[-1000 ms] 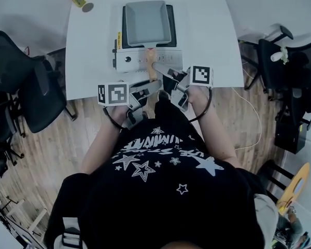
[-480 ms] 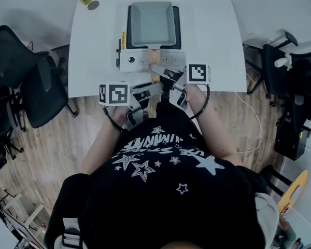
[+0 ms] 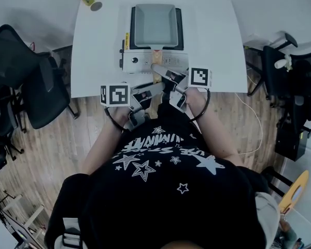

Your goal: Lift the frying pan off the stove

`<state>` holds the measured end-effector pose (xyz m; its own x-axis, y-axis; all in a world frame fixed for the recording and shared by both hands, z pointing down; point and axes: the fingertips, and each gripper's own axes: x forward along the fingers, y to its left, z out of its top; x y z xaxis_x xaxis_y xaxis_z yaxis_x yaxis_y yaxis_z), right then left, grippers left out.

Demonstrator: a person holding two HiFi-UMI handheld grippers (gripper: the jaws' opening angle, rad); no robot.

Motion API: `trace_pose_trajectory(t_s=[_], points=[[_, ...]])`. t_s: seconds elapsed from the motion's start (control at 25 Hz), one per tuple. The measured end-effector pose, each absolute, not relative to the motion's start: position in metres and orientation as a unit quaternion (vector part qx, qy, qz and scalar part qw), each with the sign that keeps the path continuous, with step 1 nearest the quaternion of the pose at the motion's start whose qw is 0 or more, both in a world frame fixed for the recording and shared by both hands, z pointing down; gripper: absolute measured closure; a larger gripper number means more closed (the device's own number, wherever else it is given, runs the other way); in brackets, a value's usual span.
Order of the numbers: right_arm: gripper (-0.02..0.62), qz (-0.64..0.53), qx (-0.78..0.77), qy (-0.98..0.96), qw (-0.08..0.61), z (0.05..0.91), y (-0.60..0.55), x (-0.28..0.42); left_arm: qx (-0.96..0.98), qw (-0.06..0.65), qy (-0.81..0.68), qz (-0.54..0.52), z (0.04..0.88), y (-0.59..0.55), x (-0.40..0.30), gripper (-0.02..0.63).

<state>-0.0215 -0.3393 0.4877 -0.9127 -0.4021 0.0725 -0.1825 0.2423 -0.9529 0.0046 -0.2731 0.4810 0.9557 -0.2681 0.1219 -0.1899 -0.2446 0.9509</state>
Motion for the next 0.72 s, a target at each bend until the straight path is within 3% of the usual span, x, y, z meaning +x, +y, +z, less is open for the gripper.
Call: trace_pose_trajectory(t_s=[0.72], points=[[0.468, -0.540, -0.217, 0.803, 0.131, 0.452, -0.287, -0.034, 0.819, 0.564, -0.100, -0.025, 0.456, -0.219, -0.012, 0.485]])
